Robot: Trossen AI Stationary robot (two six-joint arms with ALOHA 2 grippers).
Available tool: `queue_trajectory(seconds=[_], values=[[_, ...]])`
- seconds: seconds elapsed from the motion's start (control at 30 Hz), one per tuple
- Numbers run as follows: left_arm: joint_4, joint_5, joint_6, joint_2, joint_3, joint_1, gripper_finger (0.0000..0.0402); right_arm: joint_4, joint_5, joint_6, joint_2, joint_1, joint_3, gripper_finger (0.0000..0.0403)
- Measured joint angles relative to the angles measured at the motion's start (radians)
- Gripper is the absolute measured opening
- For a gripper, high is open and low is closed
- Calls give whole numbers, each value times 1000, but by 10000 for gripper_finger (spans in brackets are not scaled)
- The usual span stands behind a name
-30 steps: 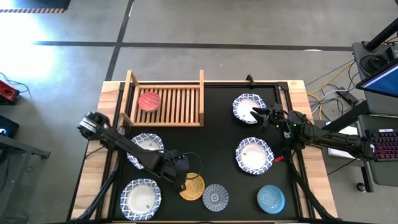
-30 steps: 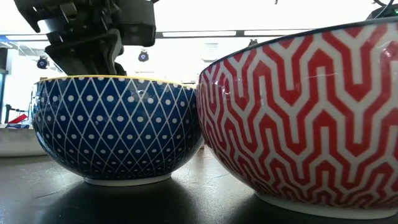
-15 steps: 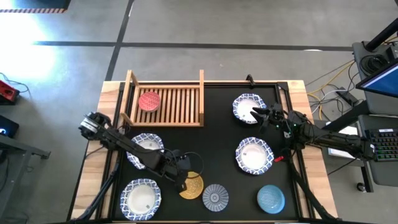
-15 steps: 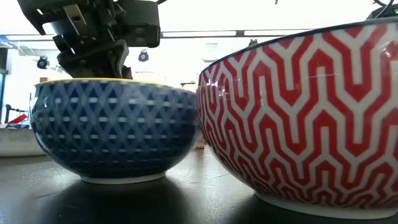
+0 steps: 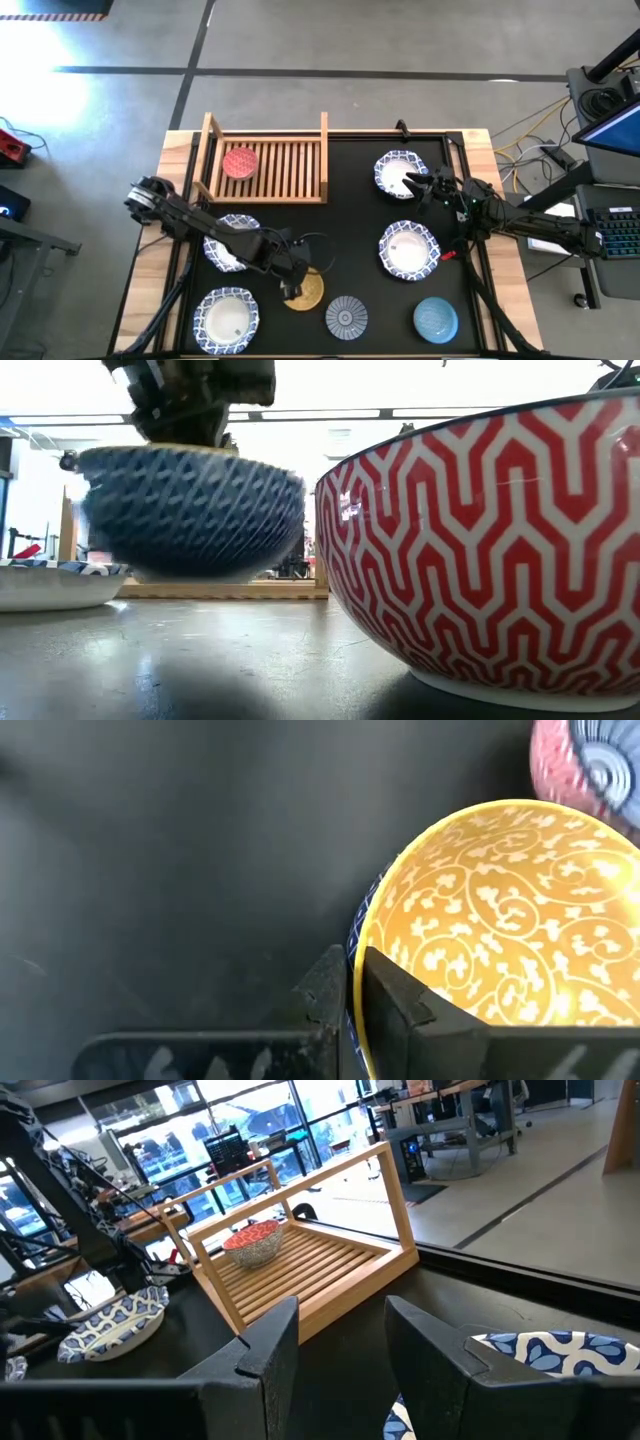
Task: Place and stack bowls onto a shelf
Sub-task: Stack the patterned yellow bowl on top of the patterned red bowl on the shelf
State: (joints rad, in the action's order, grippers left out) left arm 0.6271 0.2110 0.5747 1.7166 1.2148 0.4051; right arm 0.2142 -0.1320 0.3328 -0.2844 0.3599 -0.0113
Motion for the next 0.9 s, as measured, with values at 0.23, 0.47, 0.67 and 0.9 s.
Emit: queue_trajectory(seconds=[0.23, 0.47, 0.67, 0.9], values=[[178, 94, -42, -41, 63, -24, 4, 0, 0, 0, 0, 0, 0, 139], [244, 163, 4, -221, -42, -72, 3, 0, 0, 0, 0, 0, 0, 139], [310, 302, 81, -428, -171, -183, 2, 0, 0, 0, 0, 0, 0, 139], [343, 430, 115, -604, -285, -416, 6, 0, 0, 0, 0, 0, 0, 139]])
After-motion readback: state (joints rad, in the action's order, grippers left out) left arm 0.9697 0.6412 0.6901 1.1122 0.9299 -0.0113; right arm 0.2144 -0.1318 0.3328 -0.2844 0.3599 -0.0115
